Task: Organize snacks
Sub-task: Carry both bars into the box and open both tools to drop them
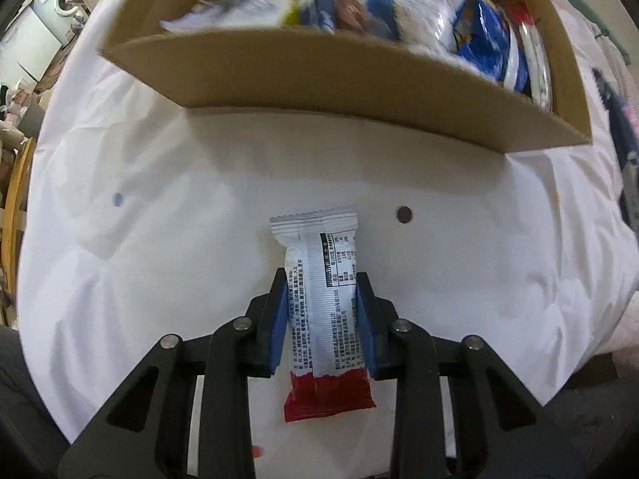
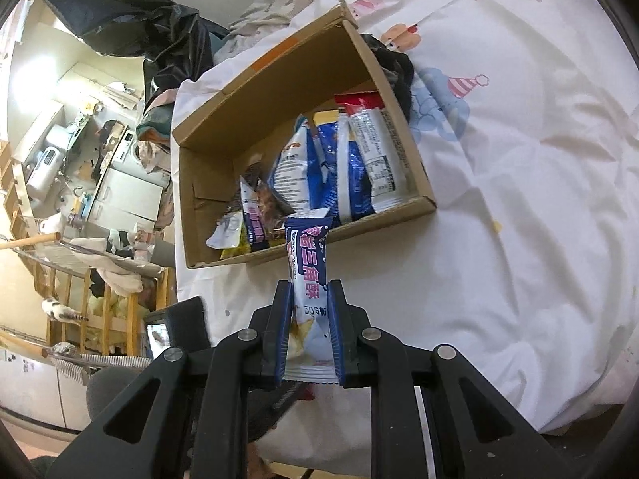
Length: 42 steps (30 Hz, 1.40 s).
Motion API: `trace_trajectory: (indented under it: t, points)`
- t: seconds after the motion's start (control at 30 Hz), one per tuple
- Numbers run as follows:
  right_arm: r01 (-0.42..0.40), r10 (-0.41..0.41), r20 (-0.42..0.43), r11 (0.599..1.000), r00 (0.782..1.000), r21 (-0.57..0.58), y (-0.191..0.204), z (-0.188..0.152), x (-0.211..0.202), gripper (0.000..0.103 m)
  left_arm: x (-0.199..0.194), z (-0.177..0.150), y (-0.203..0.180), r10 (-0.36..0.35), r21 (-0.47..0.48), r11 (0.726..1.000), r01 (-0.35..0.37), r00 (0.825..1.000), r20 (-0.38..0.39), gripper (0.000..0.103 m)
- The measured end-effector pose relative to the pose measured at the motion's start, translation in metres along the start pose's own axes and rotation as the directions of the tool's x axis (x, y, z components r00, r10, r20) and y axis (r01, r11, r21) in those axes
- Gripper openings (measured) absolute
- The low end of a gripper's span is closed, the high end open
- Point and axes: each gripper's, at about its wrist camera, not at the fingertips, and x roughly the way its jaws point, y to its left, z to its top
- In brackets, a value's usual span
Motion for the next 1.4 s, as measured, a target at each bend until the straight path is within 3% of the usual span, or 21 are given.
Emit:
trace_trajectory:
  t: [0.23, 0.43, 0.57, 0.97, 1.17, 1.4]
  points:
    - [-0.042, 0.042, -0.001, 0.999, 0.999, 0.003, 0.006, 0.005, 0.004, 0.019, -0.060, 0.019, 0.029, -0.033, 0.074, 0.997, 0.023, 0.990, 0.137, 0.027]
    - [-0.052, 0.054, 0.042, 0.998, 0.998, -0.036, 0.022, 0.021, 0.006, 0.019, -0.105, 0.060, 0.043, -0.065, 0.111, 0.993, 0.035, 0.958, 0.279, 0.027]
    - [-0.043, 0.047, 0.067, 0.997, 0.997, -0.062, 0.030, 0.039, 0.012, 0.019, -0.108, 0.101, 0.044, -0.062, 0.108, 0.994, 0.028, 0.946, 0.319, 0.027]
    - [0.044, -0.033, 0.106, 0.994, 0.994, -0.102, 0.028, 0.085, 0.042, 0.019, -0.087, 0.147, 0.038, -0.057, 0.157, 0.988, -0.005, 0.920, 0.388, 0.027]
    - [0.072, -0.064, 0.092, 0.993, 0.994, -0.093, 0.026, 0.090, 0.055, 0.019, -0.074, 0.154, 0.031, -0.067, 0.181, 0.984, -0.006, 0.917, 0.394, 0.027]
    - [0.067, -0.059, 0.082, 0.993, 0.995, -0.095, 0.027, 0.091, 0.059, 0.022, -0.061, 0.154, 0.028, -0.070, 0.193, 0.981, -0.003, 0.926, 0.370, 0.028]
